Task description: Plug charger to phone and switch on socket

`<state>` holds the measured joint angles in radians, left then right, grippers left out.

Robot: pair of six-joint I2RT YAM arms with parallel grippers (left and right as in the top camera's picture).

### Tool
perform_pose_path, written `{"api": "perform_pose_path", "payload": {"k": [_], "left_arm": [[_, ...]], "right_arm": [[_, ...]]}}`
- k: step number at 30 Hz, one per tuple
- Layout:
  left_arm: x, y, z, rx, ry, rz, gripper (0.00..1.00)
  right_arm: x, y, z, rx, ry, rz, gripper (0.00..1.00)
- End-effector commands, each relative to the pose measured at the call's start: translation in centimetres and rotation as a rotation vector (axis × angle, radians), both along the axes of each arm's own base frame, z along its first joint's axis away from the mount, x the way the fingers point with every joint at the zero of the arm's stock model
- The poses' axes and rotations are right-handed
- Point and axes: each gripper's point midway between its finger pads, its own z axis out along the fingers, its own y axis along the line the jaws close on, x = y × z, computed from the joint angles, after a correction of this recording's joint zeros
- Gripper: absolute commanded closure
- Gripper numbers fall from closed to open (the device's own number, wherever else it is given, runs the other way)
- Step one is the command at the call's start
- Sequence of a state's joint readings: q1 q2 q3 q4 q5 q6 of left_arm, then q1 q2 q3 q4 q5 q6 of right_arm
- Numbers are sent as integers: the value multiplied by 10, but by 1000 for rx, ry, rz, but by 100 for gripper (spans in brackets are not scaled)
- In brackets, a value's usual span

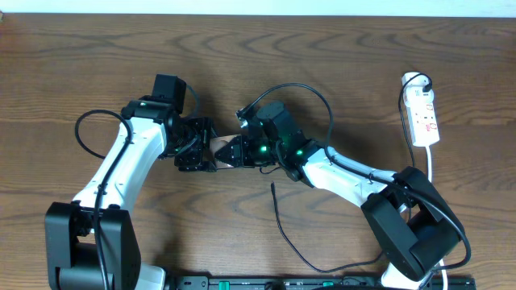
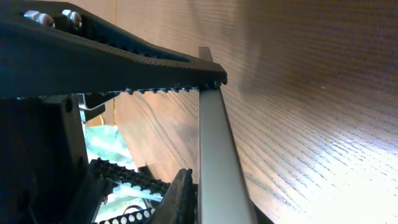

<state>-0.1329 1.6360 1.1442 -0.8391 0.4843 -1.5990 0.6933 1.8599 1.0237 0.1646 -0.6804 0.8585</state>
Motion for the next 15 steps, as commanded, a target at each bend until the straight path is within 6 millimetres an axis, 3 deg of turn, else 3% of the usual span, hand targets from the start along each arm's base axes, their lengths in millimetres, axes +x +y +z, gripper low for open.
{"api": "perform_pose_path", "payload": {"k": [1, 9, 11, 15], "left_arm": [[-2, 0, 5, 6, -13, -11, 93], [-2, 0, 5, 6, -13, -11, 91], [-2, 0, 5, 6, -13, -11, 84], [-2, 0, 5, 6, -13, -11, 51]], "right_arm": [[-1, 4, 3, 11, -21, 22, 92], [-1, 4, 3, 11, -21, 22, 99], [-1, 4, 3, 11, -20, 22, 99], [0, 4, 3, 11, -21, 20, 99]]}}
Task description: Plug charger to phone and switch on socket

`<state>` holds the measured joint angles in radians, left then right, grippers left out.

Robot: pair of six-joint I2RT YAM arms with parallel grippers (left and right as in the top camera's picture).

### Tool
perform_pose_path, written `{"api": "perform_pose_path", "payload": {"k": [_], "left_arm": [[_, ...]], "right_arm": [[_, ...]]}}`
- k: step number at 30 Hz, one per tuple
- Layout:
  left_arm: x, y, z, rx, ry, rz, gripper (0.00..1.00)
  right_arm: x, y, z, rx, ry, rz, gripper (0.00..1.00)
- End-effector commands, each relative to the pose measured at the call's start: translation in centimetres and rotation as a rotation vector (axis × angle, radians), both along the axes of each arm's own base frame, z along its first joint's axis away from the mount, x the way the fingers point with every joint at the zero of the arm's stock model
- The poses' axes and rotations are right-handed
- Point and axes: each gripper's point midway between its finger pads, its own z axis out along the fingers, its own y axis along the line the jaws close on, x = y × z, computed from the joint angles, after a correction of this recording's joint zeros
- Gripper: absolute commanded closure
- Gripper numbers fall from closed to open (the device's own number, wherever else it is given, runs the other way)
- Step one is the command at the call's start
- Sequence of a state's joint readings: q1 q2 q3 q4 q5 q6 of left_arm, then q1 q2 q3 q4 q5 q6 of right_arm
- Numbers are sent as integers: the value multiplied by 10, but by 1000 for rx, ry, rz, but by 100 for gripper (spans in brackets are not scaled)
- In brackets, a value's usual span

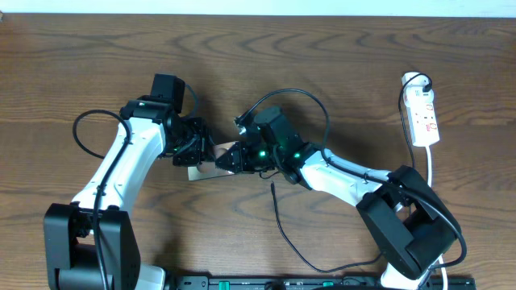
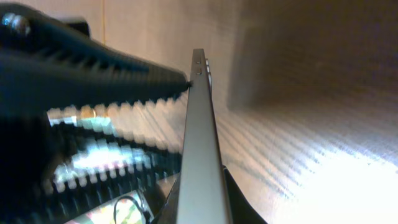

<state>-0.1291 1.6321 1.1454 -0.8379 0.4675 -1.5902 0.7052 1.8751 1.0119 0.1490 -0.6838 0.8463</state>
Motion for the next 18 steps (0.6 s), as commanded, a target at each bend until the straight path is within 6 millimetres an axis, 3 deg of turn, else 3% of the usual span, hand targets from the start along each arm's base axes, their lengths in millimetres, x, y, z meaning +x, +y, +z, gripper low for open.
{"api": "perform_pose_path", "payload": {"k": [1, 7, 13, 18], "left_arm": [[-4, -4, 4, -10, -1, -10, 47], [-3, 0, 3, 8, -4, -7, 20], [-2, 0, 3, 10, -23, -41, 14], [5, -4, 7, -17, -114, -166, 11]], "right_arm": [[10, 3, 17, 38, -44, -2, 99], [13, -2, 16, 39, -32, -8, 99], [23, -14, 12, 25, -13, -37, 99], [41, -38, 5, -4, 22, -101, 99]]}}
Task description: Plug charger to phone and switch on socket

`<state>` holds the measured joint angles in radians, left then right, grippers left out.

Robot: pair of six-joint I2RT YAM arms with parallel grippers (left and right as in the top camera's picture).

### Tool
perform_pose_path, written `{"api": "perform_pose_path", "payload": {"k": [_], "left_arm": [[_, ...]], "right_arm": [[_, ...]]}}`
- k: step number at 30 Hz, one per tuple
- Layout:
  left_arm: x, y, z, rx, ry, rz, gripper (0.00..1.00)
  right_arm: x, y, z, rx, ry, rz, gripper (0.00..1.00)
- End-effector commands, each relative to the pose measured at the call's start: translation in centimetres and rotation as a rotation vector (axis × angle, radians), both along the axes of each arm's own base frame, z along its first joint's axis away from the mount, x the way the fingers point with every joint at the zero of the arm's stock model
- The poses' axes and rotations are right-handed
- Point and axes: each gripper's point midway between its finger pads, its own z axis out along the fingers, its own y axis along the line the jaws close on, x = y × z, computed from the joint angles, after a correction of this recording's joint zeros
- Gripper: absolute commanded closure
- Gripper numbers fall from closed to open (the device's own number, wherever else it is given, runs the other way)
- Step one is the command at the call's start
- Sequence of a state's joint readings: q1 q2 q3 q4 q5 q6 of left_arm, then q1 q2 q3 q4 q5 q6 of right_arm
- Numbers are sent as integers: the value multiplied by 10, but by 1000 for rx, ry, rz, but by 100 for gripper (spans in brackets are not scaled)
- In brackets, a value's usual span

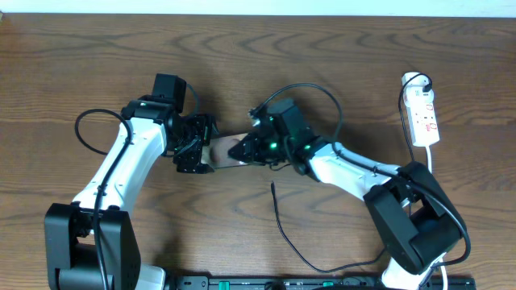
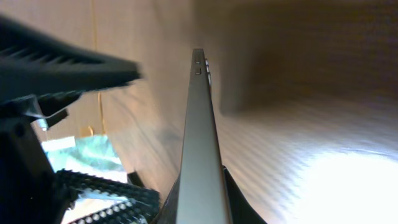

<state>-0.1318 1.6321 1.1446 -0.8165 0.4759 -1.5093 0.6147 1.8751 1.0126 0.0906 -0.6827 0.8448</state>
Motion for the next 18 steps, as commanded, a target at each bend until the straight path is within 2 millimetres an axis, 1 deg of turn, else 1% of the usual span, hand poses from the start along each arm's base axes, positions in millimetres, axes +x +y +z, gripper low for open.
{"api": "perform_pose_path", "payload": {"k": [1, 4, 9, 14, 18], "left_arm": [[5, -3, 9, -34, -98, -133, 11], [12, -5, 16, -83, -184, -226, 10], [22, -4, 24, -122, -293, -317, 10], [34, -8, 34, -146, -433, -427, 10], [38, -8, 35, -132, -470, -458, 10]], "right_arm": [[19, -13, 12, 26, -13, -29, 99], [29, -29, 14, 46, 15, -52, 99], [46, -51, 22, 106, 106, -128, 99], [66, -64, 47, 225, 118, -163, 99], [81, -72, 69, 317, 115, -188, 99]]}}
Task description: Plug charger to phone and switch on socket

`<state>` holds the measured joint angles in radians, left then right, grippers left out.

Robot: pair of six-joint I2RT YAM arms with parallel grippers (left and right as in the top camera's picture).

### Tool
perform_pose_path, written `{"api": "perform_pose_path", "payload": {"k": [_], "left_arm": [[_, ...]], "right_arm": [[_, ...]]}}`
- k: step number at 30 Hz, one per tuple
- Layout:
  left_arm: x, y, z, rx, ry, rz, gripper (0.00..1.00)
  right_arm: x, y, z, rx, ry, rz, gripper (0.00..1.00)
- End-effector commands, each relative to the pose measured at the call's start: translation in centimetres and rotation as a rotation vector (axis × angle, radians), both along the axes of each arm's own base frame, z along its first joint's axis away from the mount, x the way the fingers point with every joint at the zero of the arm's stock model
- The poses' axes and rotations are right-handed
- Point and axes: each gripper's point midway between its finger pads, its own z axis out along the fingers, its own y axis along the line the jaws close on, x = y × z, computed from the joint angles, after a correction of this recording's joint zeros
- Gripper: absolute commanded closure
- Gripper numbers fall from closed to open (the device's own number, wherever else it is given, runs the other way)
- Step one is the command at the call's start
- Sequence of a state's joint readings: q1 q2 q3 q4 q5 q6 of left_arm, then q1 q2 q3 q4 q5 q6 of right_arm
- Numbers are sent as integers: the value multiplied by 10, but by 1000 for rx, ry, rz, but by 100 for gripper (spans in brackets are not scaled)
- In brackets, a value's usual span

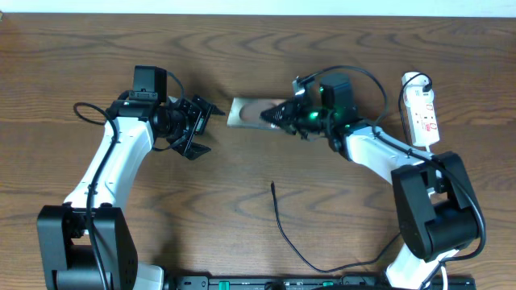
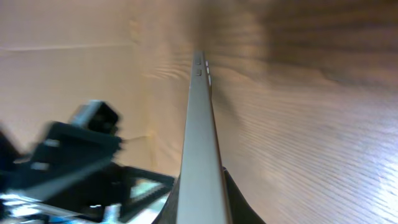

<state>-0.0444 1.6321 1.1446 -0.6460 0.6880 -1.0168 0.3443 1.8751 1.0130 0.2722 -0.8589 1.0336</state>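
Note:
The phone (image 1: 248, 111), a pale slab, is held off the table toward the back centre, with my right gripper (image 1: 274, 116) shut on its right end. In the right wrist view the phone (image 2: 200, 124) shows edge-on, running up from between my fingers (image 2: 231, 198). My left gripper (image 1: 196, 129) stands open a little to the left of the phone, apart from it, and shows blurred in the right wrist view (image 2: 81, 155). The black charger cable's free end (image 1: 272, 187) lies on the table in front. The white socket strip (image 1: 423, 109) lies at the far right.
The black cable (image 1: 294, 246) curves from its free end toward the front edge, where a black bar (image 1: 322, 283) runs along the table. A white lead (image 1: 430, 167) leaves the socket strip toward the front right.
My right gripper has carried the phone from the table's middle to the back and right. The left gripper has drawn away to the left and back and now stands open, clear of the phone.
At first both grippers met at the table's middle, the right one holding the phone and a left finger lying over the phone's far end. Then that finger touched the tip, then stood apart from it. Now the phone is farther back, held by the right gripper alone.

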Motion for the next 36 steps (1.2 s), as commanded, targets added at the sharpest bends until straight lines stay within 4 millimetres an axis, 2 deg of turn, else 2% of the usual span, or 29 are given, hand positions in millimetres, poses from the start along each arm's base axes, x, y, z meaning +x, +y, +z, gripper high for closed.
{"api": "perform_pose_path", "payload": {"k": [1, 7, 14, 19, 29, 32, 36], "left_arm": [[0, -2, 7, -5, -71, -73, 9], [11, -7, 10, -31, -152, -91, 10], [30, -24, 36, -163, -302, -130, 10], [29, -24, 37, -181, -302, -133, 10], [31, -4, 33, -366, -346, -55, 9], [34, -2, 29, -399, -380, -10, 9], [38, -1, 35, -456, -462, 36, 9]], "right_arm": [[3, -1, 34, 128, 39, 28, 99], [18, -13, 51, 184, 1, -6, 99], [24, -24, 52, 193, 19, -35, 99], [25, -24, 54, 204, 32, -42, 99], [25, -22, 54, 207, 45, -47, 99], [21, -15, 55, 208, 44, -31, 99], [20, -4, 58, 210, 18, -31, 99]]}}
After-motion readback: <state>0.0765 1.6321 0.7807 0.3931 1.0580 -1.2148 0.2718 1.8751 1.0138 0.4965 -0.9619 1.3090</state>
